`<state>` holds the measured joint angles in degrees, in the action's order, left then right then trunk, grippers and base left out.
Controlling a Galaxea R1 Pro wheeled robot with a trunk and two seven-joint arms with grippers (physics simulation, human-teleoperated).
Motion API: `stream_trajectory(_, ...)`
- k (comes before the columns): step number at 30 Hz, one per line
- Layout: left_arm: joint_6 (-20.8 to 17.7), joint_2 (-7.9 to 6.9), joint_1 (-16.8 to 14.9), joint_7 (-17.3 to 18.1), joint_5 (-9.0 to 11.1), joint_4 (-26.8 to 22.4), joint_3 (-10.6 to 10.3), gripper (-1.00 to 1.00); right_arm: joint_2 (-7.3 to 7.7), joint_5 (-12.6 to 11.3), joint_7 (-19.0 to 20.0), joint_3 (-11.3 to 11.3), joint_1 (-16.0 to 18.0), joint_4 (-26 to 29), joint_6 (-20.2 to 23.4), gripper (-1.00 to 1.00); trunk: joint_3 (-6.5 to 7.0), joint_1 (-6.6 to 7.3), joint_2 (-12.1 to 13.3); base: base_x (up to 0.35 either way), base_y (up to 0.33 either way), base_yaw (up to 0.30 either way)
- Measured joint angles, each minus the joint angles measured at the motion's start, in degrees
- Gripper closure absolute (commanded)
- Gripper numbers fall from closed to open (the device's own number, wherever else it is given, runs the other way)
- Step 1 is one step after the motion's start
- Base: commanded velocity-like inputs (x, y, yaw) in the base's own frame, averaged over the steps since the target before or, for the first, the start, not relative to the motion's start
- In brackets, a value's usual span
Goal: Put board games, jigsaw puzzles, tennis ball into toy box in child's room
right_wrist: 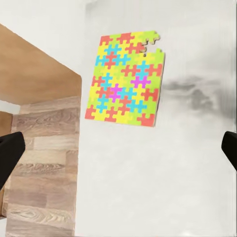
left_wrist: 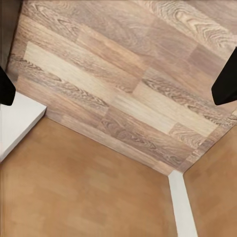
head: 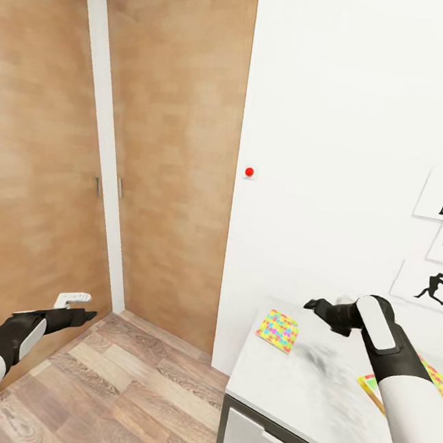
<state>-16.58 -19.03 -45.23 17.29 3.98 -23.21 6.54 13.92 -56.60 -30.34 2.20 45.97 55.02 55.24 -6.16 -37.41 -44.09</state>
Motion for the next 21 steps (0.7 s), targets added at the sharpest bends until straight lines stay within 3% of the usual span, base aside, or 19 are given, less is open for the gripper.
stream_trajectory(1,0.0,0.16,0.0,0.0,0.0,0.0,0.0,-1.0,-0.19,0.0,-2.4,0.0,0.8,-0.1,0.1,-1.0,0.0,0.0,0.0,0.006,0.001,0.0)
stream_trajectory(5,0.1,0.39,0.0,0.0,0.0,0.0,0.0,-1.0,-0.24,-0.1,-4.6,0.2,1.6,-1.0,0.3,-1.0,0.0,0.0,0.0,0.002,0.018,0.0)
stream_trajectory(16,0.2,0.39,0.0,0.0,0.0,0.0,-0.1,-1.0,-0.29,-0.2,-4.8,0.3,1.3,-1.7,-0.3,-1.0,0.0,0.0,0.0,0.0,0.236,-0.004)
stream_trajectory(21,0.2,0.43,0.0,0.0,-0.1,0.0,-0.1,-1.0,-0.29,-0.1,-4.8,0.3,1.2,-1.8,-0.3,-1.0,-0.19,0.0,0.0,0.0,0.205,-0.162)
